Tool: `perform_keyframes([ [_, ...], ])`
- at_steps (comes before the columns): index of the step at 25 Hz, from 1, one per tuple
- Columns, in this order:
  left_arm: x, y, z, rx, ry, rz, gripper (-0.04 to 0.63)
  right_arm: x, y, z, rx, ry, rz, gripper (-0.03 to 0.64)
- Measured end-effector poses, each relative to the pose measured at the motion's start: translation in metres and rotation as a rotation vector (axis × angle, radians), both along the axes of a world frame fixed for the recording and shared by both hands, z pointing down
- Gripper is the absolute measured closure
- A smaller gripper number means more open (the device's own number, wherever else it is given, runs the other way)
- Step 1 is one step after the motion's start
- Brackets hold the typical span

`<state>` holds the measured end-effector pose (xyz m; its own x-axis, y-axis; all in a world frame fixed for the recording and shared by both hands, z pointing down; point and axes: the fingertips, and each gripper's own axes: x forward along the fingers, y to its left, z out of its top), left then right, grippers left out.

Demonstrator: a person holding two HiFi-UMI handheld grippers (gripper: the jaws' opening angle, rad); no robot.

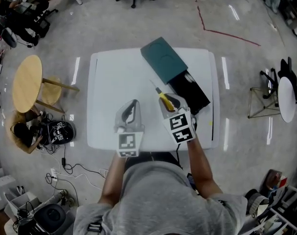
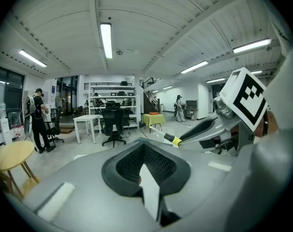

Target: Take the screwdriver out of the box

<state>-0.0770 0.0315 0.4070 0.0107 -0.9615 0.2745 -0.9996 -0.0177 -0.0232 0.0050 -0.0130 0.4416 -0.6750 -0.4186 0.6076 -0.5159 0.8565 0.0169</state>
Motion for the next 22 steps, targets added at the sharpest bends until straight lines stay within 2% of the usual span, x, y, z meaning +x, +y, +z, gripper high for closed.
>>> perform_keyframes([
  [10,-0.063,0.035,0.011,-0.016,0.007,-0.146,0.583,-0.069,0.028,0.015,-0.022,0.000,-0.149,0.537],
  [22,-0.150,0.057,0.042,-0.081,0.050,-0.291,0.583,-0.156,0.039,0.058,-0.097,0.075,-0.278,0.537],
])
